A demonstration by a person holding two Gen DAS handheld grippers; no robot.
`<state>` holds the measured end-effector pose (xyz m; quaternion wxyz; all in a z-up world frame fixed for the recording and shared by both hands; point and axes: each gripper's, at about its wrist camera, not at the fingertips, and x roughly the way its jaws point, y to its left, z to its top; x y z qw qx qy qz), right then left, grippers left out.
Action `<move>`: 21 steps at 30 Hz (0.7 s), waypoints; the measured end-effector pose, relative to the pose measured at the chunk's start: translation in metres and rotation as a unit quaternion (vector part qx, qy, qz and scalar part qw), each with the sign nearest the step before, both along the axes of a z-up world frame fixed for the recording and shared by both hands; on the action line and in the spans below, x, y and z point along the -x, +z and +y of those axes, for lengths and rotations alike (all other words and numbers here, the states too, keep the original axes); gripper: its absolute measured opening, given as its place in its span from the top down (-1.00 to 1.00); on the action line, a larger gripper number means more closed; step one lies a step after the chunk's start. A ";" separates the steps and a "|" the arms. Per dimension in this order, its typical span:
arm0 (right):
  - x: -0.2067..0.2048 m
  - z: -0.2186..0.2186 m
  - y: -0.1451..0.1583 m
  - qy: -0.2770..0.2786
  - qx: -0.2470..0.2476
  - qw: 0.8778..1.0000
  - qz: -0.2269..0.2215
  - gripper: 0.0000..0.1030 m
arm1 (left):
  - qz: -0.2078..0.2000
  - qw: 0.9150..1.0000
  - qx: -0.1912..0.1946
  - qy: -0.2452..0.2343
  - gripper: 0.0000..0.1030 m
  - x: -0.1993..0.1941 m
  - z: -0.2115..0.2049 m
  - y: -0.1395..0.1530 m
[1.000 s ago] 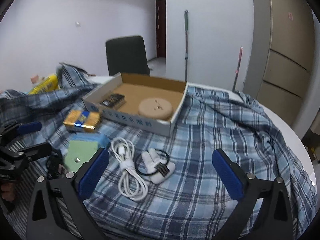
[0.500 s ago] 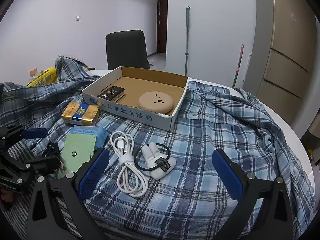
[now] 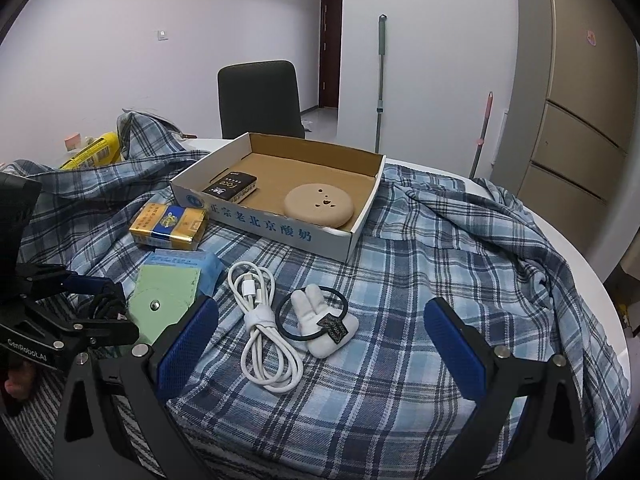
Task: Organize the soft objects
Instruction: 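Grasp the black hair-tie bundle with the left tool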
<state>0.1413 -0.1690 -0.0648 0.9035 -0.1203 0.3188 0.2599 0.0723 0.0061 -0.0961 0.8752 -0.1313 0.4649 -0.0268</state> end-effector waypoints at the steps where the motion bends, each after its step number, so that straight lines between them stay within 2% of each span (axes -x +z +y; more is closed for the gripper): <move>1: 0.000 0.000 0.000 0.000 0.000 1.000 -0.001 -0.99 | 0.002 1.000 0.004 0.001 -0.80 0.000 0.001 -0.001; 4: 0.002 0.000 0.001 0.004 0.000 1.000 -0.003 -0.99 | -0.005 1.000 0.006 -0.008 -0.77 0.001 -0.002 0.001; 5: 0.003 0.001 0.001 0.004 0.001 1.000 -0.004 -0.99 | -0.009 1.000 0.005 -0.009 -0.57 0.002 -0.003 0.002; 6: 0.003 0.001 0.001 0.005 0.001 1.000 -0.004 -0.99 | -0.015 1.000 0.006 -0.009 -0.24 0.003 -0.003 0.004; 8: 0.003 0.001 0.000 0.005 0.000 1.000 -0.002 -0.99 | -0.029 0.999 0.008 -0.010 0.07 0.006 -0.003 0.008; 9: 0.003 0.002 0.000 0.004 -0.001 1.000 -0.001 -0.99 | -0.033 0.999 0.002 -0.009 0.21 0.008 -0.004 0.010; 11: 0.003 0.001 0.001 0.004 -0.002 1.000 -0.001 -0.99 | -0.033 0.999 0.001 -0.016 0.31 0.008 -0.005 0.010; 12: 0.003 0.001 0.000 0.004 -0.002 1.000 -0.001 -0.99 | -0.035 0.999 0.003 -0.022 0.46 0.008 -0.006 0.011; 14: 0.002 0.001 0.000 0.004 0.000 1.000 -0.001 -0.99 | -0.047 0.999 0.001 -0.023 0.53 0.011 -0.007 0.014; 15: 0.002 0.001 0.000 0.004 0.000 1.000 0.000 -0.99 | -0.053 0.998 0.002 -0.024 0.67 0.013 -0.007 0.016; 21: 0.001 0.000 0.000 0.003 -0.001 1.000 0.002 -0.99 | -0.097 0.995 -0.009 -0.029 0.68 0.023 -0.010 0.029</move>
